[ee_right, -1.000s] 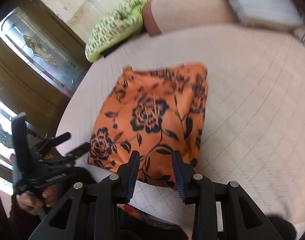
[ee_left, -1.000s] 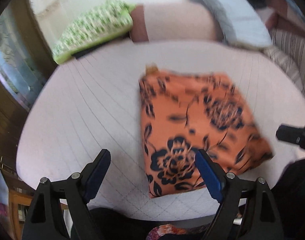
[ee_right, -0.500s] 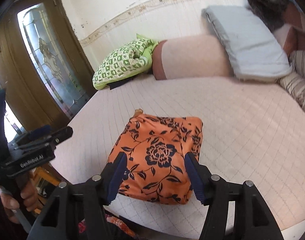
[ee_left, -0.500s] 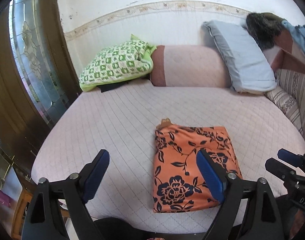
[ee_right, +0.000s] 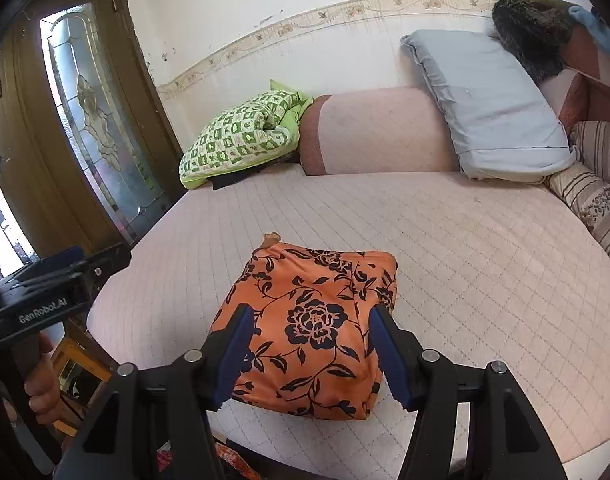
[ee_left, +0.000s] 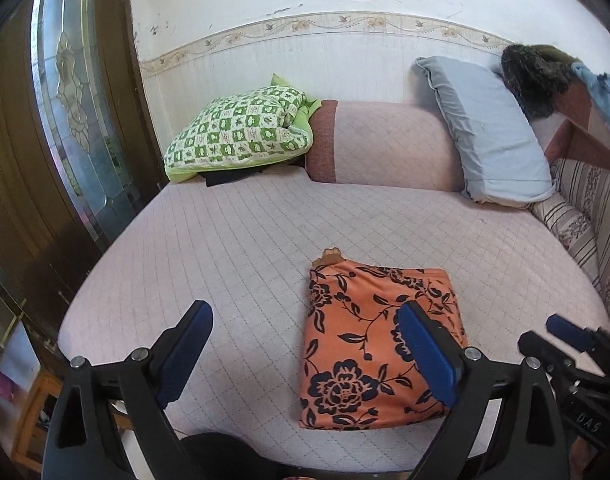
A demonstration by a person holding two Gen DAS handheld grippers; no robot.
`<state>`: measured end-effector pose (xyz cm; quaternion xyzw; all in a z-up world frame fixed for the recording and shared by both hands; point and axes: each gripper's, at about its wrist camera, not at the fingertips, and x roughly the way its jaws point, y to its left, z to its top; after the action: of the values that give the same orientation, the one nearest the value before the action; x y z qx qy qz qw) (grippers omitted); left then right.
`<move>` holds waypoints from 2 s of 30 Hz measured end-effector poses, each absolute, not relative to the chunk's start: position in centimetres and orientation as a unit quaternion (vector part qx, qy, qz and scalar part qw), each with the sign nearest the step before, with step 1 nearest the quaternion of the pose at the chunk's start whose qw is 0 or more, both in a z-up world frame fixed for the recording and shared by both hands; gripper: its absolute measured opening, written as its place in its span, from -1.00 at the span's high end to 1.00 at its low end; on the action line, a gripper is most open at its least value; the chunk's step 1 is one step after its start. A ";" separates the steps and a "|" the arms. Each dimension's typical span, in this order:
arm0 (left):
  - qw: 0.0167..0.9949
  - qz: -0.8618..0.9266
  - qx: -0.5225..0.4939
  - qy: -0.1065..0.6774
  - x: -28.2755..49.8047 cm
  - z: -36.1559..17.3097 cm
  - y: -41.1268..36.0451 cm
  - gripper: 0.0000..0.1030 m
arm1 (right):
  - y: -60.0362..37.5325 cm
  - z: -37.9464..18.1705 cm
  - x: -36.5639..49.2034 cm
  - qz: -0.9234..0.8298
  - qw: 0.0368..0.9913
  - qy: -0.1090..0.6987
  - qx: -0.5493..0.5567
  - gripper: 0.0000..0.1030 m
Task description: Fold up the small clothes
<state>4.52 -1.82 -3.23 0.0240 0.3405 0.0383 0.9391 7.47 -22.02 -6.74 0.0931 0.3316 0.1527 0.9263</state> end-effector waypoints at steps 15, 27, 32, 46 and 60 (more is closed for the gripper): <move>0.943 0.052 0.062 0.322 4.0 -2.0 -2.2 -0.85 | -21.7 -6.6 7.2 0.153 0.928 0.328 0.090 -0.23; 0.948 0.048 0.059 0.310 3.3 -1.1 -1.9 -0.85 | -21.4 -6.3 7.0 0.162 0.930 0.321 0.081 -0.23; 0.948 0.045 0.064 0.307 3.2 -0.9 -2.1 -0.85 | -21.4 -6.1 7.0 0.164 0.931 0.316 0.079 -0.23; 0.949 0.035 0.070 0.305 3.0 -0.6 -2.3 -0.85 | -21.1 -6.2 7.1 0.172 0.931 0.314 0.072 -0.23; 0.947 0.023 0.062 0.316 3.5 -0.8 -2.4 -0.85 | -20.8 -6.3 7.3 0.180 0.929 0.316 0.066 -0.23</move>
<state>3.46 -2.43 -0.85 0.0619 0.3158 0.0228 0.9465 7.29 -20.76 -6.31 0.0660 0.3156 0.1802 0.9293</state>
